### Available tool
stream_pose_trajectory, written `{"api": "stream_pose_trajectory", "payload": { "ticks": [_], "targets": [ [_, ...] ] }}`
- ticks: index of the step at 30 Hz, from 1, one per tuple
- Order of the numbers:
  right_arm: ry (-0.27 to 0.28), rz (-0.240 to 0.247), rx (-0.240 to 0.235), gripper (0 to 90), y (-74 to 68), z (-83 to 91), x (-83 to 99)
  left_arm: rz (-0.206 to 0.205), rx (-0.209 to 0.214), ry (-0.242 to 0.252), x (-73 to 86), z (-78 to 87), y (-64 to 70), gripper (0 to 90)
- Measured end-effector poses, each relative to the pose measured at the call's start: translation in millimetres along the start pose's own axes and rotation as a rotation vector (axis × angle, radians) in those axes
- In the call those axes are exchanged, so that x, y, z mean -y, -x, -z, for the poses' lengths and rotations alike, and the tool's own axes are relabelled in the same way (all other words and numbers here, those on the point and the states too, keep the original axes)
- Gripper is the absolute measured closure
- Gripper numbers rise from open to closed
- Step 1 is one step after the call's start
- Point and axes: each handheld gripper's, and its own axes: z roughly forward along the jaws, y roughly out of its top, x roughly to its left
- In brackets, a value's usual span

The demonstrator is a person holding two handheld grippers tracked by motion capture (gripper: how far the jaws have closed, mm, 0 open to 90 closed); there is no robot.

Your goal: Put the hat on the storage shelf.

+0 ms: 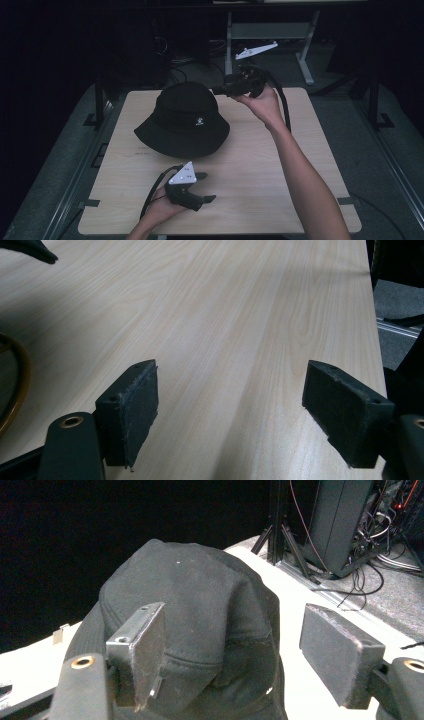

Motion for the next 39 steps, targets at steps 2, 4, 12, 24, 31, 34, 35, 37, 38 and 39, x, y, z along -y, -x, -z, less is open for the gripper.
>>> {"api": "stream_pose_trajectory", "payload": {
  "ticks": [2, 4, 12, 24, 31, 34, 35, 37, 38, 39],
  "targets": [
    [0.003, 0.004, 0.012, 24.8, 0.2, 3.3, 2.1, 0.0, 0.0, -0.001, 0.1, -0.3, 0.2, 21.9],
    [0.005, 0.003, 0.01, 24.3, 1.5, 5.1, 4.0, 0.0, -0.001, 0.0, 0.2, -0.2, 0.0, 21.8],
    [-0.008, -0.011, 0.016, 23.2, 5.5, 12.0, 13.7, 0.004, 0.0, -0.002, 0.8, 0.4, -1.4, 21.7],
    [-0.014, -0.033, 0.027, 23.1, 12.5, 23.1, 31.9, 0.001, 0.0, -0.006, 0.9, -0.2, -1.1, 21.1],
    [-0.014, -0.047, 0.038, 23.1, 17.1, 33.3, 44.1, -0.001, -0.002, -0.004, 0.9, -0.9, -0.7, 21.1],
    [-0.014, -0.059, 0.041, 23.1, 19.3, 37.8, 49.3, 0.003, -0.001, -0.002, 1.0, -1.8, 0.0, 21.0],
    [-0.013, -0.061, 0.041, 23.1, 19.8, 38.7, 50.5, 0.001, 0.0, -0.004, 0.9, -1.8, -0.1, 21.0],
    [-0.01, -0.064, 0.044, 23.1, 21.0, 41.2, 53.9, 0.004, 0.0, -0.005, 0.9, -2.1, 0.2, 20.9],
    [-0.015, -0.068, 0.04, 23.1, 21.8, 42.2, 55.3, 0.005, 0.001, -0.005, 0.9, -2.2, 0.3, 20.9],
    [-0.013, -0.066, 0.044, 23.1, 22.4, 43.2, 56.9, 0.005, 0.001, -0.005, 1.0, -2.3, 0.4, 20.9]
  ]
}}
